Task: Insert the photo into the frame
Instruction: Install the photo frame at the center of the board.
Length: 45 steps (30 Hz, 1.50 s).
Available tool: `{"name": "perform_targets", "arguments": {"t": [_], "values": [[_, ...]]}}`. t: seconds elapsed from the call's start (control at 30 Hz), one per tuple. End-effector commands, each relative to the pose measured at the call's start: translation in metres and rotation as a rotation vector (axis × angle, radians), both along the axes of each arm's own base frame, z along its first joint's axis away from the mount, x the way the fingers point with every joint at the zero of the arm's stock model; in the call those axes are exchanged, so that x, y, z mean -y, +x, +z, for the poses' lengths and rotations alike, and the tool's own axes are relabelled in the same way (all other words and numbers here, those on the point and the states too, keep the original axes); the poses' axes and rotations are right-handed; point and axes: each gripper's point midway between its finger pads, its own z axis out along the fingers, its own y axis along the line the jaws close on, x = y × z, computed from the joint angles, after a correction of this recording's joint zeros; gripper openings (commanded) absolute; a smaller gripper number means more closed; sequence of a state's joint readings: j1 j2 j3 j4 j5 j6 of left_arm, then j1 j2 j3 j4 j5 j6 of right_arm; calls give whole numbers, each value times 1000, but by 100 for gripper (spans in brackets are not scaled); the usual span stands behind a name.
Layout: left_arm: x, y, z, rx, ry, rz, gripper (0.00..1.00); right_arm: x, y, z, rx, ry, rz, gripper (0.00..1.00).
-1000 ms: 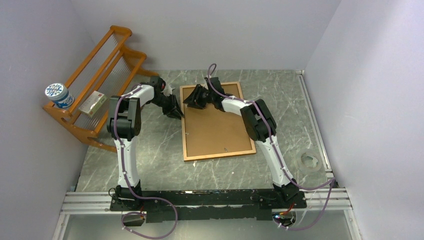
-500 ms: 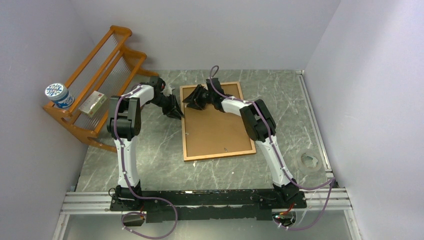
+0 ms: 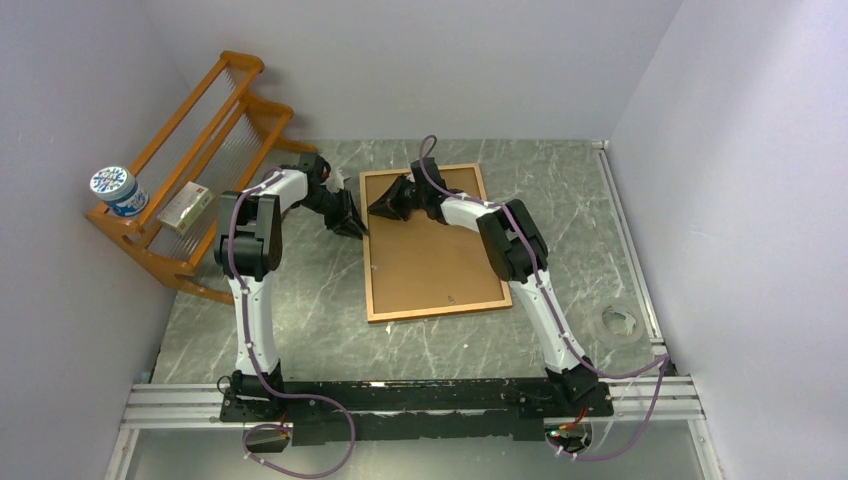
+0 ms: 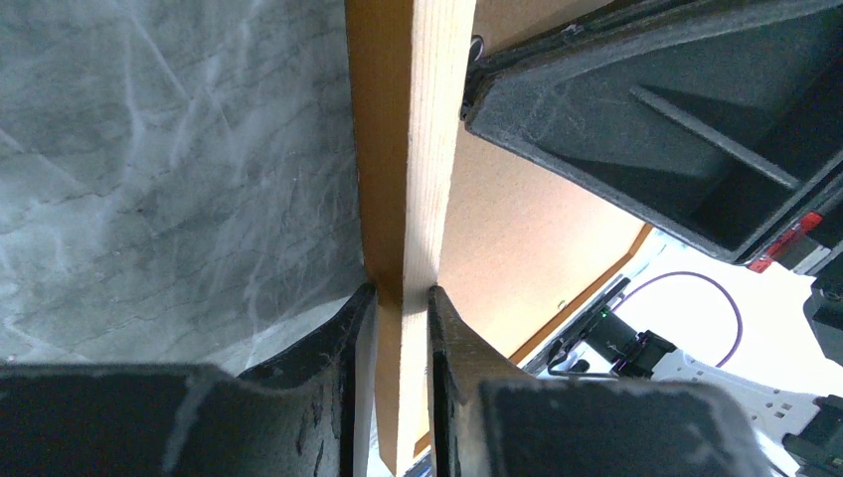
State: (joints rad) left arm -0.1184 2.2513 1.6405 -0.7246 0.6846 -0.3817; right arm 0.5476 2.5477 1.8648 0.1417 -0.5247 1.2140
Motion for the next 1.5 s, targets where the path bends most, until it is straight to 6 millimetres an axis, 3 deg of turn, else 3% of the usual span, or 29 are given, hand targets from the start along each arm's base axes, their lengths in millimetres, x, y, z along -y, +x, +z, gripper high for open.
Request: {"name": "perform_targets", "arguments": {"t": [0.0, 0.17, 0.3, 0.47, 0.6, 0.67, 0.83, 0.93, 1.13, 1.33, 1.47], "values": [[-8, -27, -71, -93, 158, -60, 16, -20, -20, -27, -19, -47, 40, 15], [-8, -26, -69, -89, 152, -58, 15, -18, -16, -25, -4, -60, 35, 20], [-9, -24, -65, -83, 158, -55, 16, -8, -8, 0, 67, -65, 14, 38], [-10, -19, -57, -67, 151, -38, 17, 29, 11, 51, 219, -96, -42, 48], [-10, -16, -51, -57, 148, -29, 20, 70, 33, 67, 324, -206, -76, 50], [-9, -15, -49, -56, 141, -28, 23, 89, 45, 67, 394, -295, -56, 51], [-8, -14, -50, -59, 137, -24, 30, 132, 69, 44, 495, -612, 51, 57], [-9, -15, -51, -62, 142, -22, 31, 148, 81, 39, 568, -748, 122, 61], [-10, -17, -54, -71, 146, -25, 30, 151, 92, 32, 650, -855, 202, 73], [-10, -19, -56, -77, 150, -25, 30, 131, 93, 28, 679, -925, 159, 84], [-11, -20, -57, -79, 152, -26, 30, 120, 95, 19, 688, -982, 134, 87]]}}
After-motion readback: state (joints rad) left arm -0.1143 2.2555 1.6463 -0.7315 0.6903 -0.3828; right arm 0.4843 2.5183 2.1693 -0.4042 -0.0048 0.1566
